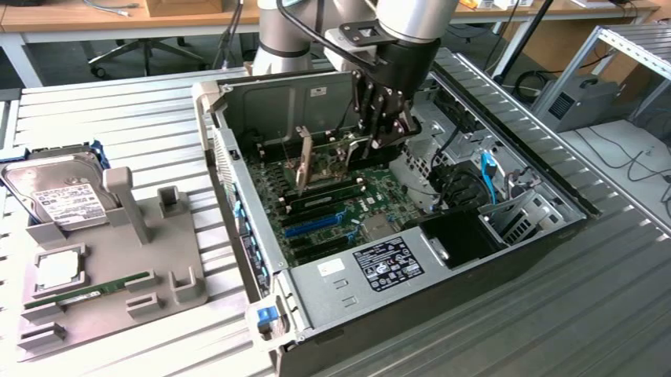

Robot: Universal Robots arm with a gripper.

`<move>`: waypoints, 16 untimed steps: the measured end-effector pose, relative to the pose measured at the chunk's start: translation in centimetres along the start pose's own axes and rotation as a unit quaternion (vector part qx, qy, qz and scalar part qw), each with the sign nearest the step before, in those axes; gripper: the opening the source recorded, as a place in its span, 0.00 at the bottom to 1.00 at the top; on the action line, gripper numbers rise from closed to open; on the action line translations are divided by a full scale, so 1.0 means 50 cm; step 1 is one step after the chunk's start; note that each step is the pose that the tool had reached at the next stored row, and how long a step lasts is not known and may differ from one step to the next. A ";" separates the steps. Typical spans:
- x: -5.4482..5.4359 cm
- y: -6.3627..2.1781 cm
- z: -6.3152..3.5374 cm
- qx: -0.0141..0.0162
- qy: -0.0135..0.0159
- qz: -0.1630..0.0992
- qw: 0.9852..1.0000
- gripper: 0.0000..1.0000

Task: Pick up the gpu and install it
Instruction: 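Insert the gpu into the slot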

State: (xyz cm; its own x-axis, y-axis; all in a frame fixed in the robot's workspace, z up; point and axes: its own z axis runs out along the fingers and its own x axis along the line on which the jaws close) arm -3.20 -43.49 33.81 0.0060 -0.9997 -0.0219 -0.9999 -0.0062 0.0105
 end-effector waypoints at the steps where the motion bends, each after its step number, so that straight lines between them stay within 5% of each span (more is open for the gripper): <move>1: 0.000 0.000 0.003 0.000 0.000 0.000 1.000 0.27; 16: 0.000 0.013 0.018 0.000 0.000 0.000 1.000 0.27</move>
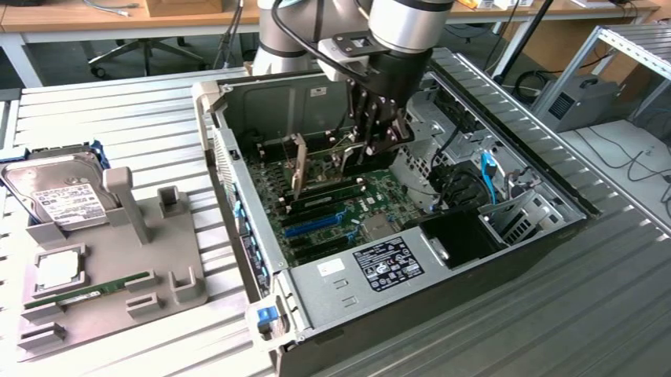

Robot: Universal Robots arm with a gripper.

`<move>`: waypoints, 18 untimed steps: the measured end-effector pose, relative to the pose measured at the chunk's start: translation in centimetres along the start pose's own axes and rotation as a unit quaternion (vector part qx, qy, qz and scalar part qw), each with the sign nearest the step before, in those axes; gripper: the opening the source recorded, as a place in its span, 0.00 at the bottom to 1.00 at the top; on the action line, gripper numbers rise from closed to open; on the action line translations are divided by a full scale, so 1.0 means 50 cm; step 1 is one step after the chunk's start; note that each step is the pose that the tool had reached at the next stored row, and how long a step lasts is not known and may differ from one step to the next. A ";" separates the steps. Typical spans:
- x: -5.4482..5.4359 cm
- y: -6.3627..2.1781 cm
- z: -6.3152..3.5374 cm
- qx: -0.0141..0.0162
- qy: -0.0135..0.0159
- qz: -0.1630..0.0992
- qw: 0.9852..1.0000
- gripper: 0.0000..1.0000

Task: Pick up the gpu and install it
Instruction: 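Insert the gpu into the slot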

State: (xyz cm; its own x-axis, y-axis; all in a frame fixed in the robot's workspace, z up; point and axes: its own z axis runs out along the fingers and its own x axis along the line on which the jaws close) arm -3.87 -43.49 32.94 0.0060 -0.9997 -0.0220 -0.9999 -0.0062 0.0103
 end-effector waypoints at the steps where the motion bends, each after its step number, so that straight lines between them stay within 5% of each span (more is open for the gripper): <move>1: 0.000 0.002 0.000 0.000 0.000 0.000 1.000 0.27; 18: 0.000 0.013 0.006 0.000 0.000 0.000 1.000 0.27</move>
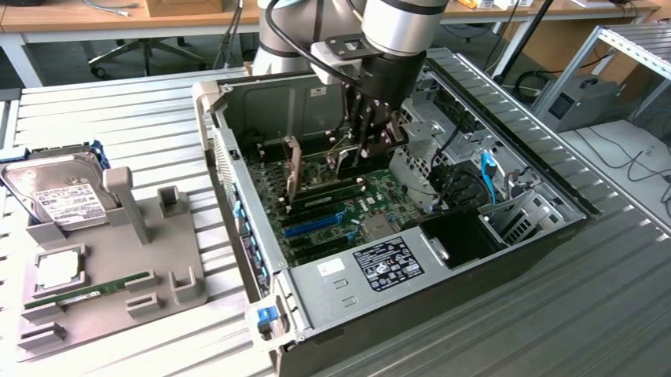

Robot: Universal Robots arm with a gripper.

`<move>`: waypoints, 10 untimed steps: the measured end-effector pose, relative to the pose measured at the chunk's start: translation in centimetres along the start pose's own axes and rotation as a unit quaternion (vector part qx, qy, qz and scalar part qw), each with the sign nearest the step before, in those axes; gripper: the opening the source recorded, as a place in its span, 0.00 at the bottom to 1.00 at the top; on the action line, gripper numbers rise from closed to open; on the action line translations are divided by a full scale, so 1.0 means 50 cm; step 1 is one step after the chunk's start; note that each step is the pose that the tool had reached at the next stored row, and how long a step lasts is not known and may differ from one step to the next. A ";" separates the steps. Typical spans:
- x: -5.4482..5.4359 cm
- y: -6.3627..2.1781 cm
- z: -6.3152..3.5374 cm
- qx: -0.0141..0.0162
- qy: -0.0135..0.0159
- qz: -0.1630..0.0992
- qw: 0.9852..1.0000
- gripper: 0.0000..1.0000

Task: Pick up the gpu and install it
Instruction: 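Insert the gpu into the slot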

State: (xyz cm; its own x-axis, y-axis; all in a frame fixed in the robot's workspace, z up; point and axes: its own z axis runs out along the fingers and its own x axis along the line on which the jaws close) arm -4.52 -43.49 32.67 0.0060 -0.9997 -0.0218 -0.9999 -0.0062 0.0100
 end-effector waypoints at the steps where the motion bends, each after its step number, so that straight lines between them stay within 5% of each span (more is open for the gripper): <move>1: 0.000 0.000 0.000 0.000 0.000 0.000 1.000 0.27; 10: 0.000 0.001 0.009 0.000 0.000 0.000 1.000 0.27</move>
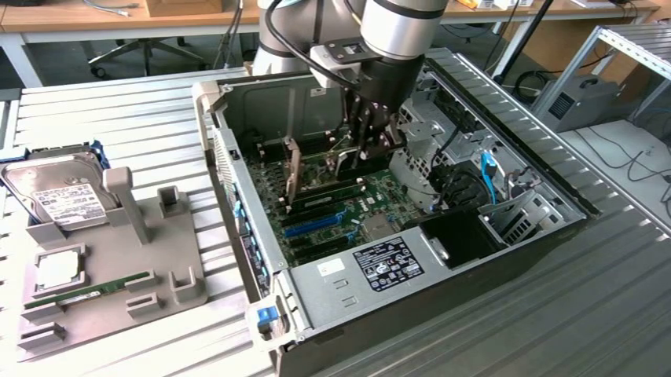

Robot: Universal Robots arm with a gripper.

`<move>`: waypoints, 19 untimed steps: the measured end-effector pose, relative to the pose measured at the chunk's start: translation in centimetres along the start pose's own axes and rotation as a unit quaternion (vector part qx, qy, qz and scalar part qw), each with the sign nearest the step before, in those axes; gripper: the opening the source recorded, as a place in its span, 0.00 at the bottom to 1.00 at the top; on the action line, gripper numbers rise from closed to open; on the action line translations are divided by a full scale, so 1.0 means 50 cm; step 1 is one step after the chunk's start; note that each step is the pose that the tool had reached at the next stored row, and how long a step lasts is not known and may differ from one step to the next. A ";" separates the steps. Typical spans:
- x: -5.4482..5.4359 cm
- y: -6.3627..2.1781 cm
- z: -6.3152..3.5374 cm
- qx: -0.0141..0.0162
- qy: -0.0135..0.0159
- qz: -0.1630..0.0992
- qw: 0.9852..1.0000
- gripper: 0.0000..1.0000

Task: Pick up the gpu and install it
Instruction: 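Insert the gpu into the slot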

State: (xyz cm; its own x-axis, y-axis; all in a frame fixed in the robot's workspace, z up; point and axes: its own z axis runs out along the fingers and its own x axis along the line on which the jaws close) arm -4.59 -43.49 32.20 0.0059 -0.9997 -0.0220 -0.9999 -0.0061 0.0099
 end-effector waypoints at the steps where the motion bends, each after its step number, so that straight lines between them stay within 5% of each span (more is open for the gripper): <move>1: 0.000 0.001 0.002 0.000 0.000 0.000 1.000 0.27; 19: 0.010 0.009 0.020 0.000 0.000 0.000 1.000 0.27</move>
State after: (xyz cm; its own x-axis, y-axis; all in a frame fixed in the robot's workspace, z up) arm -5.06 -43.95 31.17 0.0062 -0.9997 -0.0220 -0.9999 -0.0064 0.0096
